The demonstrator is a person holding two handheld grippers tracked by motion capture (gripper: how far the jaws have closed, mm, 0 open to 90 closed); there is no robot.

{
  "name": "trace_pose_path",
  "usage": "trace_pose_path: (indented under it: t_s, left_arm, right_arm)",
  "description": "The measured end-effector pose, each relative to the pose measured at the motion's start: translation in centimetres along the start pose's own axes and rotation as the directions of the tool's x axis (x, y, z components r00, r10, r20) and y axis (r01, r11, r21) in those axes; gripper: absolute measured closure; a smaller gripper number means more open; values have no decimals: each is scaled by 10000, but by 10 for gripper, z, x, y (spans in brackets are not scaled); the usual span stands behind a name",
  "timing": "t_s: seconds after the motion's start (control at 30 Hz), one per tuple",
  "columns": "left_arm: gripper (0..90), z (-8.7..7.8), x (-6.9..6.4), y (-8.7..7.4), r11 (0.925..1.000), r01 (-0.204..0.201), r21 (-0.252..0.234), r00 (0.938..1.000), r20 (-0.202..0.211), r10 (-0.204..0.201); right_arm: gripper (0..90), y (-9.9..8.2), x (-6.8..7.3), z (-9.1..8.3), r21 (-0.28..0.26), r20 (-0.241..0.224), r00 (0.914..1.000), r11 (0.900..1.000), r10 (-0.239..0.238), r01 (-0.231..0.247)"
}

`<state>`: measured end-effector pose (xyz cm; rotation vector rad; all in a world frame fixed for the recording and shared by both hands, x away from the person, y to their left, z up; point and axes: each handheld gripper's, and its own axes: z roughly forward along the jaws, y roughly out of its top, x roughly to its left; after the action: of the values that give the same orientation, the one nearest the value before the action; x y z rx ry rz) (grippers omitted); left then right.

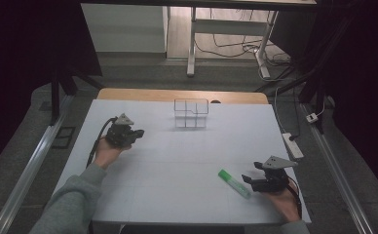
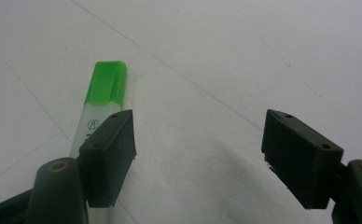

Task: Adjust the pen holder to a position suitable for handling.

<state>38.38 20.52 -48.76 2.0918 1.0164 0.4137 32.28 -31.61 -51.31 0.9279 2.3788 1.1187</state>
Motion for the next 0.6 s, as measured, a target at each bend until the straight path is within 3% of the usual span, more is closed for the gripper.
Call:
trace_pose_path:
  t_s: [0.23,0.6]
  left_arm:
    - [590,-23,-13,-25,9999,64,-150,9999,141,-62]
    - [415,-42,-34,-55,9999,-138,47,9999,26,138]
  right_arm:
    - [254,0,-1,-1,-58,72,10000,10000,67,-66]
    - [254,0,-1,-3,-91,144,9999,10000,33,-32]
